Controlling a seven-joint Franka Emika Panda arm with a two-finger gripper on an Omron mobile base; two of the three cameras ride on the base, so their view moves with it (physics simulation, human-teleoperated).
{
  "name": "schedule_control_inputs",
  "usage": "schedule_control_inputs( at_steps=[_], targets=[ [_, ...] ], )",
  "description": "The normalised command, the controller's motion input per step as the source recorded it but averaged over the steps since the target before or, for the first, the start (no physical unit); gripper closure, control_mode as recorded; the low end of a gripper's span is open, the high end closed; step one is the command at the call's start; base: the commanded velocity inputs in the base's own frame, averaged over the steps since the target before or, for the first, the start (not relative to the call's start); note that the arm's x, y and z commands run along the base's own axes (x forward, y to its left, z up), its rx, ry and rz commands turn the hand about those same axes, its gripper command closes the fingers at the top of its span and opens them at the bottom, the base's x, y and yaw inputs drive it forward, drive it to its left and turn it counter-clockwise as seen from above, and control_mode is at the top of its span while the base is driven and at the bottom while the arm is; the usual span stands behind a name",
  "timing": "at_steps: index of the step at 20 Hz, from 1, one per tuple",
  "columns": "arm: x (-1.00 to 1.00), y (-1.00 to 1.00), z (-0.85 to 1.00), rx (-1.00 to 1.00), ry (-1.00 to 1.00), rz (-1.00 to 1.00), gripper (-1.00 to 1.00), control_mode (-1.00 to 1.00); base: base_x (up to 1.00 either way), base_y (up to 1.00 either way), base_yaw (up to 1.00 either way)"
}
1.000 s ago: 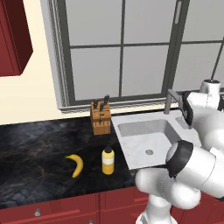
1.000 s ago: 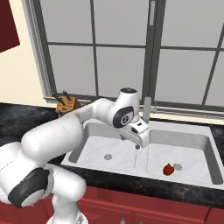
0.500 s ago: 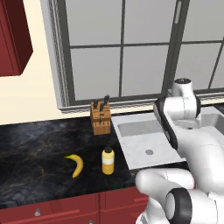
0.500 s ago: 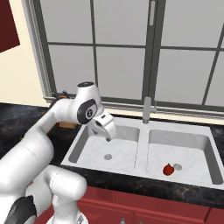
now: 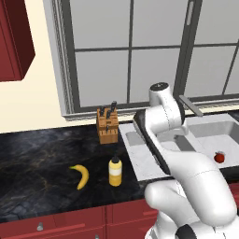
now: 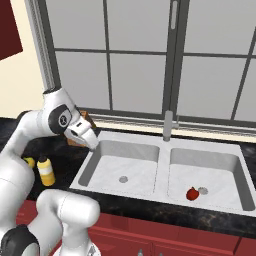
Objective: Pick up all produce items and place them in the sink. Turn on the sink faucet to wash them. Then turn the sink off and put them in the tray.
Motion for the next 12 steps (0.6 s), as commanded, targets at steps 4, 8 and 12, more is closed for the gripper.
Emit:
schedule_control_inputs(
  at_steps=[4, 8, 12],
  targets=[
    [0.03, 1.0, 0.14, -0.05, 0.02, 0.12, -1.0, -1.0, 0.0, 0.0, 0.0],
    [0.07, 1.0, 0.04, -0.05, 0.04, 0.15, -1.0, -1.0, 0.0, 0.0, 0.0],
    [0.14, 1.0, 0.0, -0.02, 0.05, 0.18, -1.0, -1.0, 0.0, 0.0, 0.0]
  ],
)
